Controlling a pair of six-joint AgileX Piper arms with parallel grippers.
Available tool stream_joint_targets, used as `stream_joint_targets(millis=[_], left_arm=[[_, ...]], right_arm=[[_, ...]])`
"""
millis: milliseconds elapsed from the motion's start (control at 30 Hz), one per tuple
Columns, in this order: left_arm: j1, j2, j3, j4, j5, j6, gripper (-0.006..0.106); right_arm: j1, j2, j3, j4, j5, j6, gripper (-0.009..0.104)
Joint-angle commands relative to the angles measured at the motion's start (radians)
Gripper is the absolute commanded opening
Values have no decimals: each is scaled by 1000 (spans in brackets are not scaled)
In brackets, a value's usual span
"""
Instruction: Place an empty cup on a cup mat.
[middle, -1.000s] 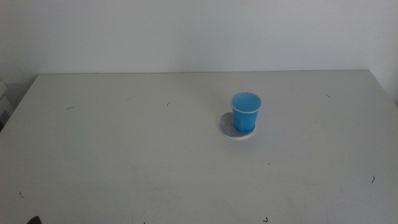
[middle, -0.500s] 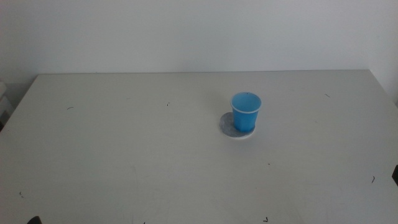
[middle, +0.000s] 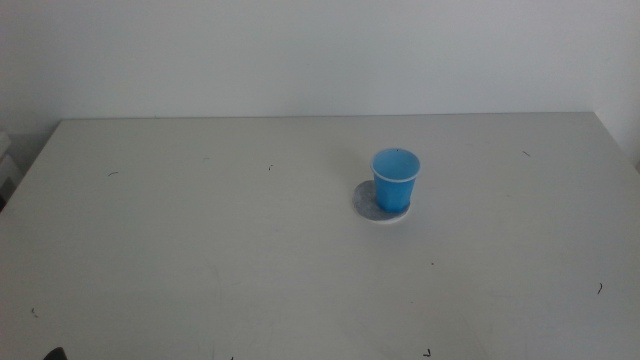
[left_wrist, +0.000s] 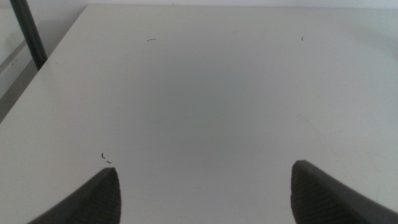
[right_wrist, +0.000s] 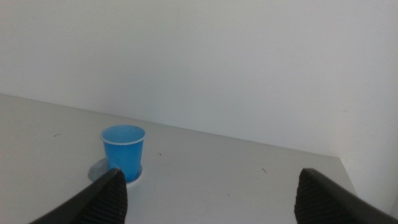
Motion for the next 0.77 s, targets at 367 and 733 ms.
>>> stream_joint_targets(millis=[367,733], left_arm=[[1,-3,-6,0,-67,-11,105],[1,-3,-6,0,-67,-11,105]], right_arm=[[-9,-129,110,-34,-61,-10,76],[-8,-128,115,-11,-34,-10,76]])
